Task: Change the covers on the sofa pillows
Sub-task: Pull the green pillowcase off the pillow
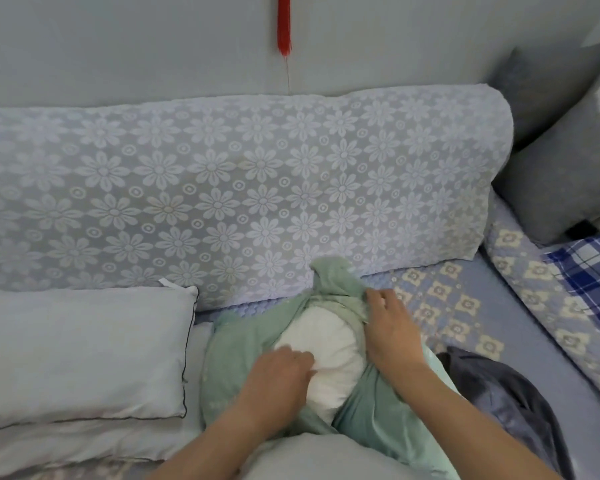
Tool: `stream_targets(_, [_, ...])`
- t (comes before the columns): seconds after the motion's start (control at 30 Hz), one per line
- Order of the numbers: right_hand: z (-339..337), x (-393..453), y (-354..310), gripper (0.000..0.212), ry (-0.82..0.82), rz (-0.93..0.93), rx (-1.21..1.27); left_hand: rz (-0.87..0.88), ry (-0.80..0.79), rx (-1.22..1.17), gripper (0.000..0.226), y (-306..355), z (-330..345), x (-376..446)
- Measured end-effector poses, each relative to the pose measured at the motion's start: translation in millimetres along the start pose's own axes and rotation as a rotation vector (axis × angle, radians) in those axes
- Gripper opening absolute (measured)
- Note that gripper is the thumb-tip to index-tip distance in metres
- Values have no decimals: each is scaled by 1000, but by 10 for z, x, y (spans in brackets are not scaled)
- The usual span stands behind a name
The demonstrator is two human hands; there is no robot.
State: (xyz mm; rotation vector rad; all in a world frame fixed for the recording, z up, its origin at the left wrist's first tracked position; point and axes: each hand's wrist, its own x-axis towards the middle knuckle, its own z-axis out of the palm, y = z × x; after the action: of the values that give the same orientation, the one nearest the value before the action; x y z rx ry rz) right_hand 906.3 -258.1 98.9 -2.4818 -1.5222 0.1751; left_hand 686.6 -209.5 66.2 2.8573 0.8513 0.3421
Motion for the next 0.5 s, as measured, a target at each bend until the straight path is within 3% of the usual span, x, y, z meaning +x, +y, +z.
stream_targets(0.07, [60, -80, -139, 46, 65, -230, -25, 18, 9, -117, 14, -49, -24, 92])
stream_targets(0.1, [105, -102, -198, 51, 74, -230, -31, 35, 3, -181, 14, -43, -51, 145])
stream_targets(0.27, [49, 39, -278, 64, -12, 25, -67, 83, -62, -335, 34, 82, -107, 214])
stream_targets(0.4, [-61, 296, -44, 39, -134, 2, -240, 136, -135, -350, 35, 158, -208, 97])
stream_targets(0.5, [-12, 463, 99, 25, -210, 133, -149, 175, -172, -302, 42, 93, -256, -15])
